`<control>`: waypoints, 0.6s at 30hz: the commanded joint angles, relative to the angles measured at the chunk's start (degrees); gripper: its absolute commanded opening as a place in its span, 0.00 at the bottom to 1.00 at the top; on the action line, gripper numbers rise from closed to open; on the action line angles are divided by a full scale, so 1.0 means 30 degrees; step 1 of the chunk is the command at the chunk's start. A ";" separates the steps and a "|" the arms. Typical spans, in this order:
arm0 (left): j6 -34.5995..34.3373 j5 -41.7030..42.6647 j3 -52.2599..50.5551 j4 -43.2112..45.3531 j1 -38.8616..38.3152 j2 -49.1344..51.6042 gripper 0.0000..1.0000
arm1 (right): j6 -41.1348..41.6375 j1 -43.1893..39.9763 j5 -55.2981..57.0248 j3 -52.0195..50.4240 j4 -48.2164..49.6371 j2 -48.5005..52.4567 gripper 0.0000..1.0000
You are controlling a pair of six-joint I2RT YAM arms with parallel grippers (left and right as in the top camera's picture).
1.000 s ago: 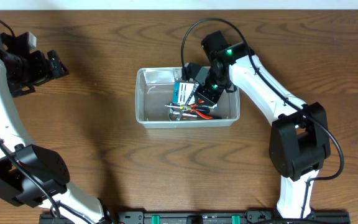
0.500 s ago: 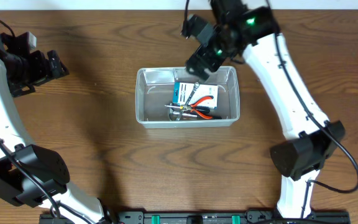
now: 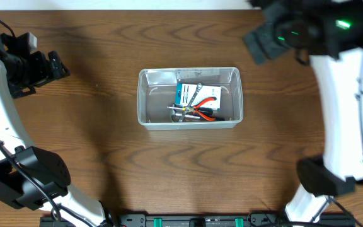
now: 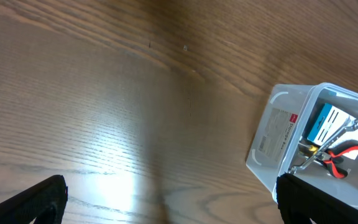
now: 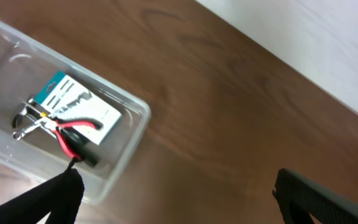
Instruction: Pack container
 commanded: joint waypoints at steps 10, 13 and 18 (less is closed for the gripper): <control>0.0109 -0.0153 -0.0022 0.0000 -0.0007 0.0189 0.98 | 0.6054 -0.1399 0.4371 0.0058 -0.2055 -0.7439 0.99; 0.0109 -0.0153 -0.0022 0.0000 -0.0007 0.0189 0.98 | 0.6892 -0.1399 0.4335 -0.0663 -0.2055 -0.8918 0.99; 0.0109 -0.0153 -0.0022 0.0000 -0.0007 0.0189 0.98 | 0.7089 -0.1406 0.4532 -0.4233 -0.2047 -1.1344 0.99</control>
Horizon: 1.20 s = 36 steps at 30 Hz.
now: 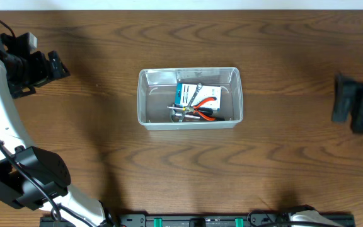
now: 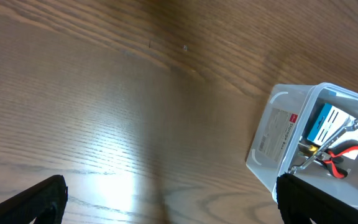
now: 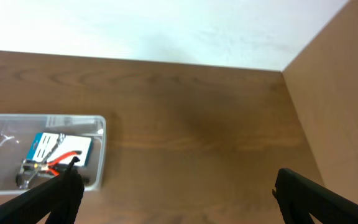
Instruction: Pack container
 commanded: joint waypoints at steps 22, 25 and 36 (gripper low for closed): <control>0.0109 -0.0153 -0.0022 0.0000 -0.0007 0.0197 0.98 | 0.3351 -0.0058 -0.3439 -2.4261 1.4506 -0.9085 0.99; 0.0109 -0.0153 -0.0022 0.0000 -0.0007 0.0197 0.98 | 0.3359 -0.0066 -0.3300 -2.4611 1.4593 -0.9114 0.99; 0.0109 -0.0153 -0.0022 0.0000 -0.0007 0.0197 0.98 | 0.3395 -0.0066 -0.3577 -2.4633 1.3741 -0.8998 0.99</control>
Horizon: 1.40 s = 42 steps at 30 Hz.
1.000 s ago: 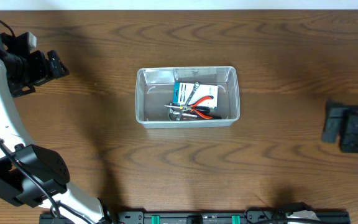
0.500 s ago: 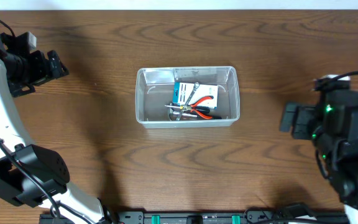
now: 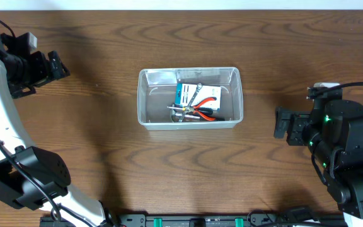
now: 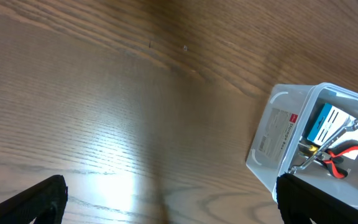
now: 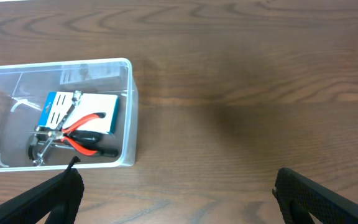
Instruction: Pack container
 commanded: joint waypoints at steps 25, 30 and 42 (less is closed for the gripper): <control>0.0109 -0.0153 -0.0022 0.0007 -0.0007 0.0189 0.98 | -0.1843 -0.3461 0.0743 -0.1457 0.0889 -0.5523 0.99; 0.0109 -0.0153 -0.0022 0.0007 -0.0007 0.0189 0.98 | -0.3395 -0.3497 0.0743 -0.4386 0.4415 -0.8174 0.99; 0.0109 -0.0153 -0.0022 0.0007 -0.0007 0.0189 0.98 | -0.3388 -0.3483 0.0255 -1.2976 1.1919 -1.3172 0.99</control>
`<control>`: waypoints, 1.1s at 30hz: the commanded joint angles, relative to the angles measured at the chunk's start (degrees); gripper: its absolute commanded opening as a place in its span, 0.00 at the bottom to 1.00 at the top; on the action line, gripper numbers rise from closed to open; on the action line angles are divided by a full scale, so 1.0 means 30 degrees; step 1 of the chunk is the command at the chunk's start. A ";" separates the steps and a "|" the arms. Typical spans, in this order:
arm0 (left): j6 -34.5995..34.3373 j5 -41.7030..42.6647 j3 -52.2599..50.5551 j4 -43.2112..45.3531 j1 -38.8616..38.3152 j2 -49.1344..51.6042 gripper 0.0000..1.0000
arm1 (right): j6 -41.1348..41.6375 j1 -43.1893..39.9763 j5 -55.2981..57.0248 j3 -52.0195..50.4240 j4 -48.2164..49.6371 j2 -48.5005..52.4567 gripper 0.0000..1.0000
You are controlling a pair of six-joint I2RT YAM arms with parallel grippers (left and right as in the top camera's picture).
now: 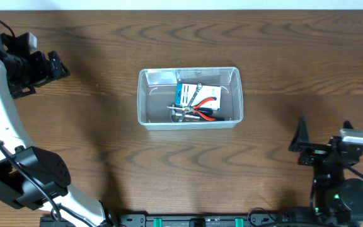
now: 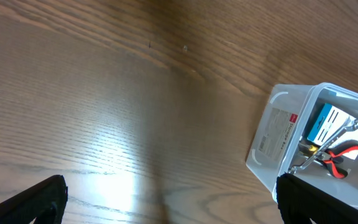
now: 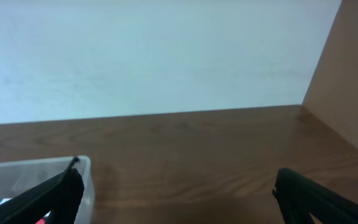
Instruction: Pack container
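Observation:
The clear plastic container (image 1: 188, 98) sits mid-table. Inside it lie red-handled pliers (image 1: 201, 113) and a metal tool on a blue-and-white packet (image 1: 198, 94). My left gripper (image 1: 60, 66) is at the far left back, open and holding nothing. In the left wrist view the container (image 2: 289, 138) lies to the right, ahead of my open left gripper (image 2: 173, 202). My right gripper (image 1: 299, 146) is low at the front right, open and holding nothing. In the right wrist view my right gripper (image 3: 185, 196) looks level across the table, with the container's corner (image 3: 33, 175) at lower left.
The brown wooden table (image 1: 106, 151) runs to a white wall (image 3: 154, 56) at the back. A tan side panel (image 3: 353, 68) stands at the right. A black rail (image 1: 188, 221) lines the front edge.
My right arm has moved from beside the container's right end to the front right corner. Its camera now looks level at the wall. The left arm and the container's contents are unchanged.
My right gripper was open at the back right, near the container's far corner. Then it was at the table's right edge, then right of the container, and now it is low at the front right. The left gripper stayed open at the far left throughout.

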 commanded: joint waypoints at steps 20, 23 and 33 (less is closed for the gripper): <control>0.0109 -0.0146 -0.0022 0.0007 -0.0007 0.0189 0.98 | 0.0153 -0.0240 -0.0175 -0.7526 0.3402 -0.3832 0.99; 0.0109 -0.0146 -0.0022 0.0007 -0.0015 0.0189 0.98 | 0.0153 -0.0262 -0.0168 -0.8029 0.3410 -0.3832 0.99; 0.0109 -0.0146 -0.0022 0.0007 -0.0007 0.0189 0.98 | -0.0794 -0.0299 -0.0102 -0.8408 0.3526 -0.3832 0.99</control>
